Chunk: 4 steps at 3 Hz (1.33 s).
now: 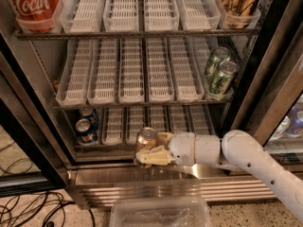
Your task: Pick orange can from bottom shelf of fridge
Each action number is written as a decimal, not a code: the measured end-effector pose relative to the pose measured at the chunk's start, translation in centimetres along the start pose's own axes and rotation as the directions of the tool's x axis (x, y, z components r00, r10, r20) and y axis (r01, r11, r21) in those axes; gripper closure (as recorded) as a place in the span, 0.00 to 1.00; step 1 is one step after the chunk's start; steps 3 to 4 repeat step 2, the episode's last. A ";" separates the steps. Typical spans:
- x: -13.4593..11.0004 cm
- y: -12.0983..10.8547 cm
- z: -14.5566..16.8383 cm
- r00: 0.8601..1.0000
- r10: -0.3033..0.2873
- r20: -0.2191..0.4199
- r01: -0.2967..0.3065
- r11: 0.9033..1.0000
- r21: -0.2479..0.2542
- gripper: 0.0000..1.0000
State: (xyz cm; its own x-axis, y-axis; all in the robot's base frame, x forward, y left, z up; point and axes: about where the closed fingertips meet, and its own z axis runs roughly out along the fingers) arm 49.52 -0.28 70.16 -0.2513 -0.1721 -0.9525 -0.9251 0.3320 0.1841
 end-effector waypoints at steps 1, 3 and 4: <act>0.5 1.0 0.1 1.000 -0.002 -0.019 0.001 0.999 -0.038 1.00; 0.5 1.0 0.1 1.000 -0.002 -0.019 0.001 0.999 -0.038 1.00; 0.5 1.0 0.1 1.000 -0.002 -0.019 0.001 0.999 -0.038 1.00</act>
Offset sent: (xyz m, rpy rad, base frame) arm -0.0101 0.0035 -0.0028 -0.0085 0.0112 0.0397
